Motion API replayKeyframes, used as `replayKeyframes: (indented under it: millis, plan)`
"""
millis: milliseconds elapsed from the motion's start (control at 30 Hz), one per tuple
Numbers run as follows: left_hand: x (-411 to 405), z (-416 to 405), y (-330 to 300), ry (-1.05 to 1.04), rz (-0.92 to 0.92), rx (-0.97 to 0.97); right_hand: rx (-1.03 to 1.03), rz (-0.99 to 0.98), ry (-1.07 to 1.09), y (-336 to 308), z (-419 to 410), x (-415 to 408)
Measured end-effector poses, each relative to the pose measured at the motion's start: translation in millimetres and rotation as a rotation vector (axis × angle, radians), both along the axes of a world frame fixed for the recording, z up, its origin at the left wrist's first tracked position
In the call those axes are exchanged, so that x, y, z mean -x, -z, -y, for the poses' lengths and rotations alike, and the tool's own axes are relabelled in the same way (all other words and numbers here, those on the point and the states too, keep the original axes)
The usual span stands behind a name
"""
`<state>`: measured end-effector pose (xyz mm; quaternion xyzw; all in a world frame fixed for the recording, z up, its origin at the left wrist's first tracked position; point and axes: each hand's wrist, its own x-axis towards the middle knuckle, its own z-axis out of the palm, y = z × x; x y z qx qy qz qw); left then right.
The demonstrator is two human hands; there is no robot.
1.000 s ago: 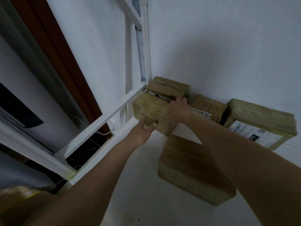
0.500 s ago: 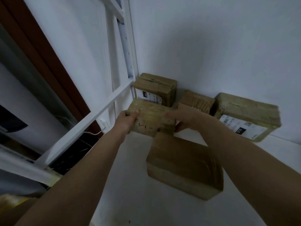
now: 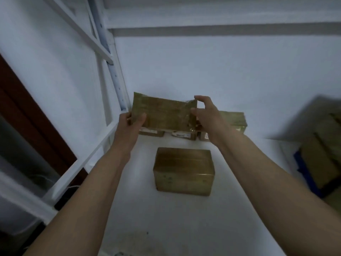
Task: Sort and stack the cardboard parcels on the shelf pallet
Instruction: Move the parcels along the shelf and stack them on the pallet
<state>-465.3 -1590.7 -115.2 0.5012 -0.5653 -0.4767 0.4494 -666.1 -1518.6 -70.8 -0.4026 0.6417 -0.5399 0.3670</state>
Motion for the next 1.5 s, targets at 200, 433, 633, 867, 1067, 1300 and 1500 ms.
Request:
replayKeyframes:
  millis: [200, 433, 633, 867, 1067, 1300, 1500]
  plan:
    - [-5, -73, -9, 0.156, -0.096, -0.006, 0.191, 0.058, 0.158, 2, -99, -25]
    - [0, -137, -14, 0.243, -0.141, -0.015, 0.259, 0.080, 0.362, 18, -176, -43]
    - [20, -177, -27, 0.278, -0.131, -0.019, 0.290, 0.091, 0.457, 13, -223, -29]
    - [64, -221, -41, 0.318, -0.177, -0.033, 0.265, 0.092, 0.446, -2, -280, 3]
    - [136, -270, -64, 0.345, -0.244, -0.067, 0.221, 0.074, 0.412, -20, -351, 68]
    - [236, -323, -104, 0.542, -0.258, -0.174, 0.214, 0.011, 0.444, -61, -441, 164]
    - [334, -383, -123, 0.653, -0.203, -0.159, 0.117, 0.153, 0.268, -79, -507, 257]
